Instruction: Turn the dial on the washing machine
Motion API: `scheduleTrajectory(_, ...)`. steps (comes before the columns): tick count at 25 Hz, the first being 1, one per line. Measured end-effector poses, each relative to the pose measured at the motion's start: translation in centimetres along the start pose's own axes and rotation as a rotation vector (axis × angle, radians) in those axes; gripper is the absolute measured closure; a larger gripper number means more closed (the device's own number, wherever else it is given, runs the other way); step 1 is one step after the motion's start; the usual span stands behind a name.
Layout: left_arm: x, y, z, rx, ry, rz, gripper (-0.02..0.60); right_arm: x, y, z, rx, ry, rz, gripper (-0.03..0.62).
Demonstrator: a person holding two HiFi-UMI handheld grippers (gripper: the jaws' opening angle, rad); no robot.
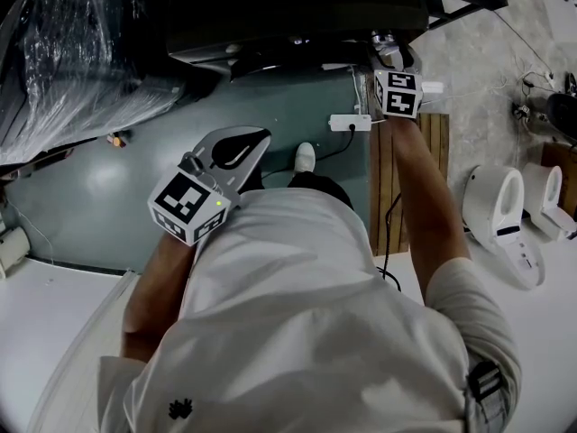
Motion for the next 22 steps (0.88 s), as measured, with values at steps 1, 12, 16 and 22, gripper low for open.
scheduleTrajectory(1, 0.0, 0.0, 0.0, 0.000, 0.000, -0.001, 0.525, 0.1, 0.1, 0.2, 0.010, 0.037, -0.003, 0.318)
scheduleTrajectory(12, 0.0, -0.1, -0.2, 0.001, -0.005, 0.000, 0.526, 0.8, -0.9, 2.3, 0.103, 0.458, 0.063, 0.316)
scheduleTrajectory(16, 0.4, 0.3, -0.2, -0.010, 0.002, 0.005, 0.525, 0.5, -1.2, 2.0, 0.126, 0.414, 0.055, 0.320)
scheduleTrajectory(22, 0.3, 0.4, -0.1, -0.010, 0.005, -0.005, 0.525, 0.3, -1.2, 1.5, 0.104, 0.220, 0.039, 0.326)
Point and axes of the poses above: the fingertips, and each gripper's own axes: y backward along the fingers, z to its left, x out of its underside, the point moved 9 cm from there along y, backward along the fingers, and after that the axes turned 2 degrees about -y, right-handed, at the moved point
